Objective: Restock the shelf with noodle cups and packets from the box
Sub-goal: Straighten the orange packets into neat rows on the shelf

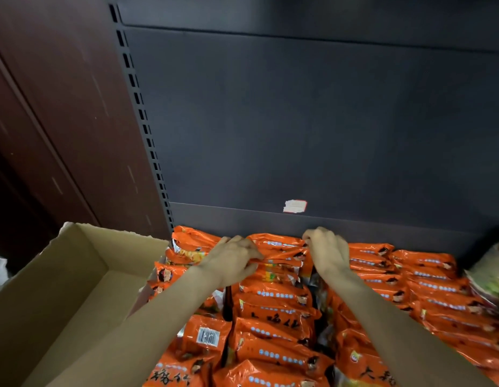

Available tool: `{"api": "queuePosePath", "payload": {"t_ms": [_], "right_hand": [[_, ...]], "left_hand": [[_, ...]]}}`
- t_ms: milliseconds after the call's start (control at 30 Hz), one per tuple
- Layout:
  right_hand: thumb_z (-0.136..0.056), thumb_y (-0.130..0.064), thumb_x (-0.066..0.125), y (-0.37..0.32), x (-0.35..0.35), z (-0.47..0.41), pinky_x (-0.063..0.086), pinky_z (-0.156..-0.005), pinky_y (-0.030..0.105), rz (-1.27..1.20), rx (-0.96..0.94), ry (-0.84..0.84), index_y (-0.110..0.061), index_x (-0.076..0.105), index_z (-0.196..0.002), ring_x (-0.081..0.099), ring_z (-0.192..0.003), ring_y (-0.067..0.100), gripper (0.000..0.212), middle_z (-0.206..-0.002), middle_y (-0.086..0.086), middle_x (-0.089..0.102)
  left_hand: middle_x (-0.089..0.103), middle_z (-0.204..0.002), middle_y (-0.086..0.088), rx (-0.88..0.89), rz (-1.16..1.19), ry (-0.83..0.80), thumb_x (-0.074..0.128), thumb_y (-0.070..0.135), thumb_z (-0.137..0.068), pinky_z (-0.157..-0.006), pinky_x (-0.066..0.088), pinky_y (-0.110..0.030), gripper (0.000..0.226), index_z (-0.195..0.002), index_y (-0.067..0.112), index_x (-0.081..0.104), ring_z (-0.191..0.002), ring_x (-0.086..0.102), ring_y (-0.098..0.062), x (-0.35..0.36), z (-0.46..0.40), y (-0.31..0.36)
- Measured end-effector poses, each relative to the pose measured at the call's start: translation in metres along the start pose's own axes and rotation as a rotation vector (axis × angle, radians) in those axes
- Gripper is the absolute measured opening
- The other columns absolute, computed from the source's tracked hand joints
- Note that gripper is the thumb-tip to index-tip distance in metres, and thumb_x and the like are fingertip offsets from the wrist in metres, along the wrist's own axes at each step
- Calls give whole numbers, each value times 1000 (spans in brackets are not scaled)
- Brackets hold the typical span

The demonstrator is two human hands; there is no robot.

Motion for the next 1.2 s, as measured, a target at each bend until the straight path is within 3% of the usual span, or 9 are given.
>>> {"api": "queuePosePath", "payload": {"t_ms": [167, 300, 400, 500, 633, 833, 1067, 1133, 1200], "right_hand": [[-94, -12, 50, 18, 3, 1, 41, -97, 34, -30, -77, -38, -25, 62, -121, 57, -111, 19, 32, -116, 0, 64], [-96, -29, 49, 13, -6, 12, 38, -99, 31, -145, -142, 8, -25, 58, -124, 49, -116, 14, 30, -121, -4, 56], [-92, -36, 54, 4, 4, 18, 36, -100, 30, -103, -199, -87, -27, 57, -124, 47, -117, 12, 34, -121, -6, 53], [-93, -20, 54, 1, 1, 14, 38, -92, 27, -28, -168, -33, -22, 60, -109, 50, -107, 13, 18, -113, -4, 58], [-88, -3, 53, 11, -9, 10, 39, -87, 29, 11, -65, 55, -15, 59, -102, 55, -101, 18, 20, -104, 0, 60], [-92, -18, 55, 5, -1, 18, 40, -100, 31, -131, -122, -49, -19, 56, -122, 50, -117, 17, 30, -123, 0, 52], [-93, -25, 55, 0, -4, 25, 34, -103, 32, -9, -134, -13, -21, 57, -126, 39, -124, 15, 34, -131, -2, 44], [-91, -21, 57, -9, -9, 30, 40, -102, 35, -55, -195, 38, -20, 57, -126, 43, -120, 17, 35, -130, 0, 46], [-92, -26, 58, -19, -6, 37, 43, -100, 34, -141, -256, -12, -22, 56, -127, 48, -115, 14, 36, -125, -2, 49]], "left_hand": [[47, -137, 6, -20, 56, 58, 35, 25, -100, -104, 26, -32, 37, -133, 34, 49, -127, 38, -14, -5, -6, -2], [50, -134, 5, -22, 59, 73, 38, 15, -99, -105, 27, -32, 40, -133, 33, 49, -125, 42, -15, -6, -10, -4], [52, -132, 3, -75, 53, 115, 42, 16, -98, -105, 29, -32, 39, -135, 29, 45, -124, 45, -16, -9, -13, -10], [51, -130, 2, -140, 81, 153, 48, 19, -96, -105, 30, -32, 37, -132, 26, 48, -123, 45, -17, -14, -15, -15], [47, -126, 4, -94, 96, 233, 52, 21, -94, -101, 31, -30, 30, -123, 26, 53, -120, 42, -15, -23, -16, -10], [47, -132, 8, 48, 70, 71, 47, 30, -97, -100, 29, -29, 33, -130, 31, 54, -123, 40, -12, 0, -14, 5], [55, -131, 8, 65, 87, 77, 56, 22, -93, -104, 30, -30, 31, -124, 27, 57, -122, 47, -12, -1, -12, 9], [59, -127, 7, 31, 135, 97, 57, 18, -92, -104, 32, -30, 32, -122, 26, 57, -119, 51, -12, -5, -13, 5], [62, -122, 6, 4, 186, 112, 56, 15, -92, -105, 35, -31, 30, -120, 25, 59, -115, 55, -12, -8, -14, 0]]}}
Point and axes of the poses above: each hand's wrist, its own z-axis away from the middle knuckle, its own x-axis out of the palm, y = z × x, the point moved 9 cm from there along -z, towards the middle knuckle
